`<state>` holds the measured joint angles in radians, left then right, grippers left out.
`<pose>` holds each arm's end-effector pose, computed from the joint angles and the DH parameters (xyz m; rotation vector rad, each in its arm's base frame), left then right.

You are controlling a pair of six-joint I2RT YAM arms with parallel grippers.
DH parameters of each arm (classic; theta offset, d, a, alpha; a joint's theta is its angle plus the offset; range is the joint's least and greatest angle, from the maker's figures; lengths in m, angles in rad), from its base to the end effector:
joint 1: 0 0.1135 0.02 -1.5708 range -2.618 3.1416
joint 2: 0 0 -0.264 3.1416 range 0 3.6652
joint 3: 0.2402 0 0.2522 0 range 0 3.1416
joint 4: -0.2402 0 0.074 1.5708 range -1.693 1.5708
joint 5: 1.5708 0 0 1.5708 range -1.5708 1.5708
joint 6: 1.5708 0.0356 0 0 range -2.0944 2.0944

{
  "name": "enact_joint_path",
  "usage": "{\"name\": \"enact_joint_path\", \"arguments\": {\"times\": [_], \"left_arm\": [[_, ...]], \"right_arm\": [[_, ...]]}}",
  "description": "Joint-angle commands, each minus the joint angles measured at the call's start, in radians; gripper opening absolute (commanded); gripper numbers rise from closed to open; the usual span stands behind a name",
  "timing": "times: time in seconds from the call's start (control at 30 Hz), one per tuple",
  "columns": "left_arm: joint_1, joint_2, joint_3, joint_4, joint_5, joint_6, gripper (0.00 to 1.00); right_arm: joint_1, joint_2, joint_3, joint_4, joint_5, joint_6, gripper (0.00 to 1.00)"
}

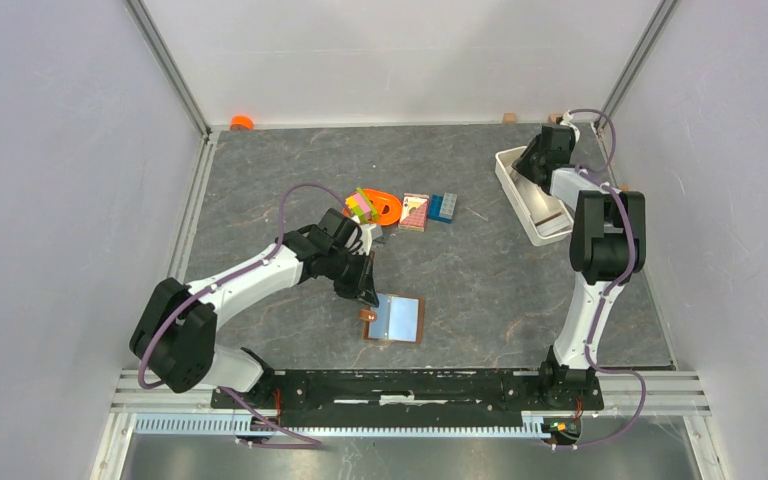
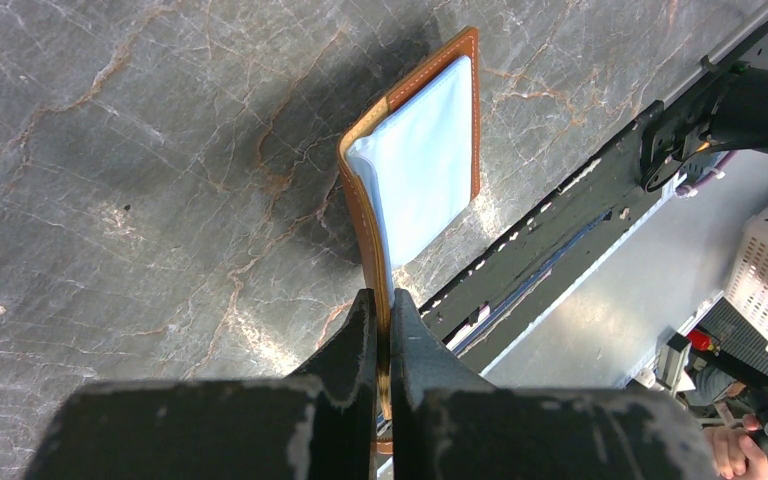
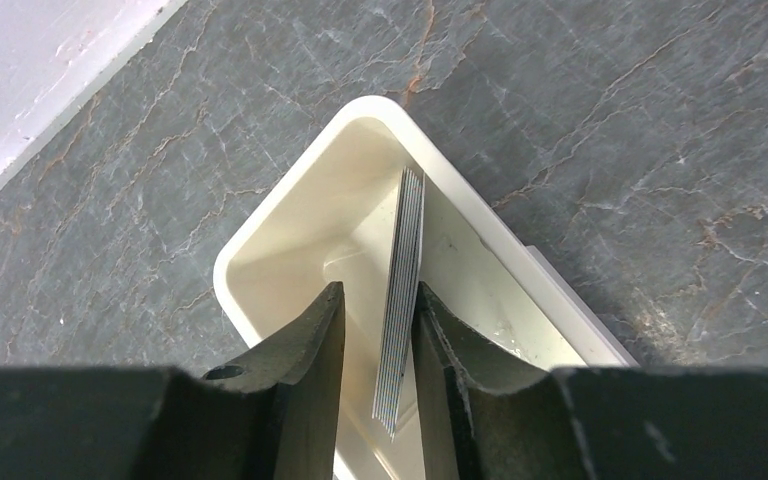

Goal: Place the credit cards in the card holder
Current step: Pick up the credit card from the storage box.

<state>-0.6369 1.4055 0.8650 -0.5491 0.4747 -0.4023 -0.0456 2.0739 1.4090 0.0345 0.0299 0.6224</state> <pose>0.2045 -0.1715 0.2056 0.4946 2.7718 -0.9326 0.4651 -0.0223 0.1763 0.7423 2.0879 0.2885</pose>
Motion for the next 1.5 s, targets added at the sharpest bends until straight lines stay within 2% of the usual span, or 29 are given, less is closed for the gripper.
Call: {"name": "enact_joint_path", "arguments": {"times": [0.0,0.3,0.67,0.9,1.0,1.07,1.37,1.47], "left_arm": [[-0.006,0.003,0.039,-0.002,0.025,0.04,0.02],[-0.009,0.003,0.039,-0.001,0.027,0.041,0.02],[-0.01,0.005,0.04,-0.005,0.027,0.044,0.02],[-0.012,0.005,0.04,-0.005,0.025,0.044,0.02],[-0.012,0.007,0.04,-0.005,0.025,0.044,0.02],[-0.012,0.006,0.04,-0.005,0.025,0.044,0.02],[-0.014,0.006,0.041,-0.007,0.023,0.046,0.02],[-0.014,0.007,0.043,-0.012,0.018,0.05,0.02]], "right_arm": [[0.0,-0.075,-0.012,0.033,0.036,-0.013,0.35],[-0.002,-0.08,-0.009,0.031,0.042,-0.018,0.33],[-0.002,-0.108,-0.034,0.022,0.095,-0.027,0.21],[-0.002,-0.126,-0.042,0.024,0.115,-0.037,0.2],[-0.003,-0.124,-0.041,0.021,0.115,-0.043,0.06],[-0.004,-0.12,-0.039,0.018,0.114,-0.046,0.03],[-0.013,-0.084,-0.033,0.002,0.097,-0.055,0.0],[-0.016,-0.125,-0.042,-0.032,0.156,-0.068,0.0]]}}
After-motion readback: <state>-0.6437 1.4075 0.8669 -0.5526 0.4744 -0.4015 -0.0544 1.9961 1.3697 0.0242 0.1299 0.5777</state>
